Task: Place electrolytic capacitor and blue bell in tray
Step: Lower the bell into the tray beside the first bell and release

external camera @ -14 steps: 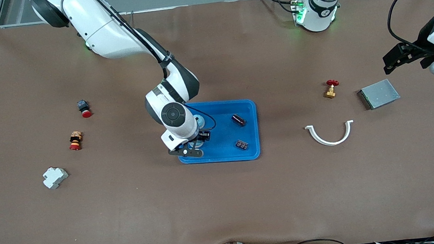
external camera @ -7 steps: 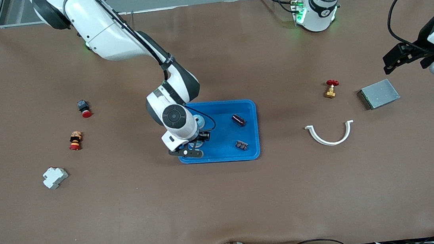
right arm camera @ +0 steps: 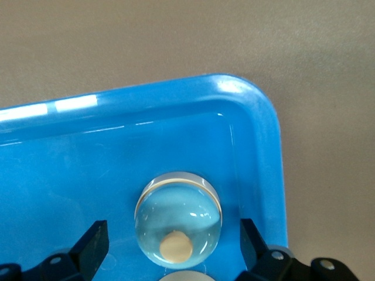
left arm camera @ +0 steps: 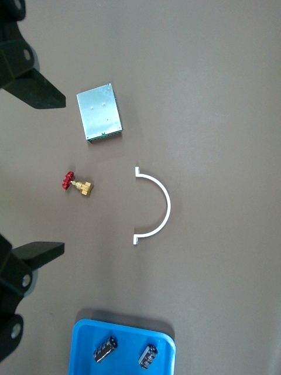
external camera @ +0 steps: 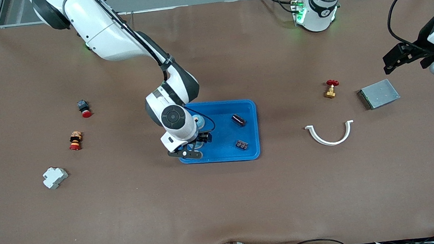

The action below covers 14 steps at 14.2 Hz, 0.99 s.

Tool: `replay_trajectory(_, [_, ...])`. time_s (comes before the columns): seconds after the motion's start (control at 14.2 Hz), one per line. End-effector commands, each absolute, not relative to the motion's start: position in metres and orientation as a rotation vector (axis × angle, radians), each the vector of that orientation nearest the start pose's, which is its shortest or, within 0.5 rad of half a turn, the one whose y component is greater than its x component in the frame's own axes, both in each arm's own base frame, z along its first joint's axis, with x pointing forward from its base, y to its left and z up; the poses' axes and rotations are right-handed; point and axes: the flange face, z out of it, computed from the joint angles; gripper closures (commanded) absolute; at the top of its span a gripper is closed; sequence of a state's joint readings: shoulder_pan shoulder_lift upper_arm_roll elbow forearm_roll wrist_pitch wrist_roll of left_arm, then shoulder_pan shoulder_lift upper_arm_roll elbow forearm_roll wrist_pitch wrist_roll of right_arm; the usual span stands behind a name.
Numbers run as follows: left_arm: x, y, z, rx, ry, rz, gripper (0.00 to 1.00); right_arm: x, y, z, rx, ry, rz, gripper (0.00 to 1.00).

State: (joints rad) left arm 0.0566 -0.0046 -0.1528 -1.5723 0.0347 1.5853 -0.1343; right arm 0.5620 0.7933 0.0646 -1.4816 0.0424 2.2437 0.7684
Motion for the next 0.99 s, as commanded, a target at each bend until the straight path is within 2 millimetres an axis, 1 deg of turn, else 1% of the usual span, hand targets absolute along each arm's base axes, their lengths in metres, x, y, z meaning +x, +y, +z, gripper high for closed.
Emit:
replay_trajectory(0.0, [0.553,-0.049,0.632,-3.129,-0.063,-0.021,0.0,0.586,0.408,0.221,-3.1,0.24,0.143,0.0])
replay_trajectory(0.14, [0.553,-0.049,0.632,-3.129,-0.065,-0.021,0.0,0.584,0.397,0.249,-3.132,0.215,0.213,0.0])
replay_trajectory(0.35, [0.553,-0.049,0.632,-3.129,-0.065,-0.021,0.0,0.58,0.378,0.302,-3.146,0.156,0.261,0.0])
replay_trajectory(0.49, [0.553,-0.049,0.632,-3.129,-0.065,-0.021,0.0,0.564,0.366,0.332,-3.148,0.098,0.259,0.0])
replay_trajectory(0.71, [0.553,-0.049,0.632,-3.129,-0.065,-0.021,0.0,0.533,0.346,0.373,-3.149,0.041,0.23,0.0])
replay_trajectory(0.92, [0.553,-0.049,0.632,-3.129,-0.063,-0.021,0.0,0.506,0.311,0.41,-3.149,-0.014,0.216,0.0])
